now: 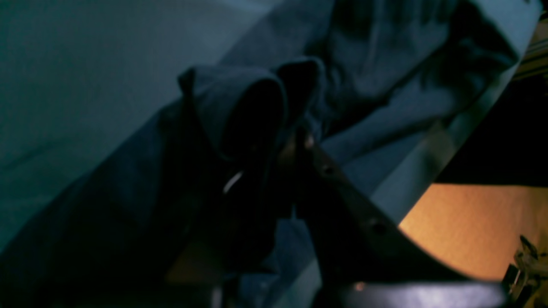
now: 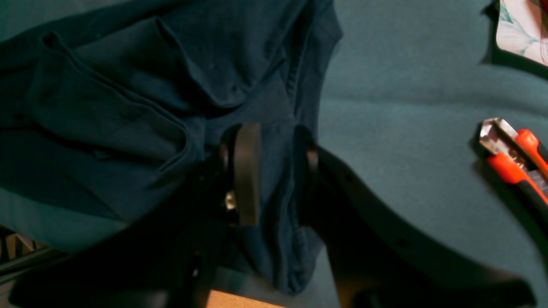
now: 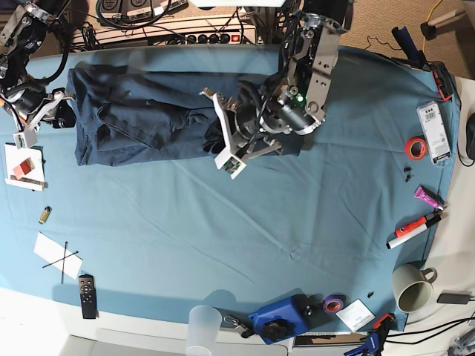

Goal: Fold the T-shirt properly
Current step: 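Grasp the shirt strip's middle with the left gripper and fold it toward the right gripper, then lift the folded bundle with the right gripper and fold it over onto itself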

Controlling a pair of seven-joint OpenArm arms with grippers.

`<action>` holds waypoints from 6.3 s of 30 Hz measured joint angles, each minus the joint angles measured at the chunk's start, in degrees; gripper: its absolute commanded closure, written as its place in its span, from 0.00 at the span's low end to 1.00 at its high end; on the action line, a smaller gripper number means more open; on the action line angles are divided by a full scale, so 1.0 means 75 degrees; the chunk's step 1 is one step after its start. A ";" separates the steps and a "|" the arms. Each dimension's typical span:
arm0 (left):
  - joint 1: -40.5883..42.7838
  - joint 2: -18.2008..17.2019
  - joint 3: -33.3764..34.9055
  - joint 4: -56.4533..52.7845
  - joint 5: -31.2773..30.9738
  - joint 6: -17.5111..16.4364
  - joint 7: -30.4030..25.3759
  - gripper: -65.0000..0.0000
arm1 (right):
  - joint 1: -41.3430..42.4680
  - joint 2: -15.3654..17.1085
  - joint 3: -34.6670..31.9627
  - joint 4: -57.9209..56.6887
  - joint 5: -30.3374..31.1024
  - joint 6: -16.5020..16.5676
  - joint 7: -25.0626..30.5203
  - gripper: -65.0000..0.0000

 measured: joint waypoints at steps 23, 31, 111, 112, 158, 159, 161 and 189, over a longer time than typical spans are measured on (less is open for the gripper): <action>0.0096 0.0178 -0.0012 0.0679 0.1346 0.0973 0.0691 1.00 | 0.0000 0.0006 0.0000 0.0000 0.0003 0.0000 0.0172 0.78; 0.0527 -0.0300 -0.0006 0.0868 0.2174 0.1521 0.1166 1.00 | 0.0000 0.0347 0.0446 0.0000 0.0271 -0.0003 0.0341 0.78; 0.1323 -0.0734 0.0015 0.1416 0.3829 0.2203 0.0924 1.00 | 0.2279 0.0545 0.0157 -0.3037 -0.0187 -0.0009 -0.0548 1.00; 0.1320 -0.0816 0.0006 0.1416 0.4089 0.2439 0.0927 1.00 | 0.2261 0.0501 0.0157 -0.2675 -0.0303 -0.0012 -0.0542 1.00; 0.1513 -0.2530 -0.2620 0.1422 0.2226 0.2337 0.0629 1.00 | 0.1096 -0.3179 -0.5552 0.1979 -0.3258 -0.0006 0.0428 0.73; 0.1530 -0.2532 -0.2620 0.1411 0.2232 0.2337 0.0624 1.00 | 0.1099 -0.3179 -0.5549 0.1979 -0.3299 -0.0006 0.0425 0.73; 0.1562 -0.2532 -0.2623 0.1358 0.2232 0.2337 0.0627 1.00 | 0.1102 -0.3179 -0.5546 0.1979 -0.3299 -0.0006 0.0425 0.73; 0.1714 -0.2530 -0.2620 0.1329 0.2229 0.2337 0.0405 1.00 | 0.0906 -0.3179 -0.5546 0.3284 -0.3261 -0.0326 -0.0038 0.73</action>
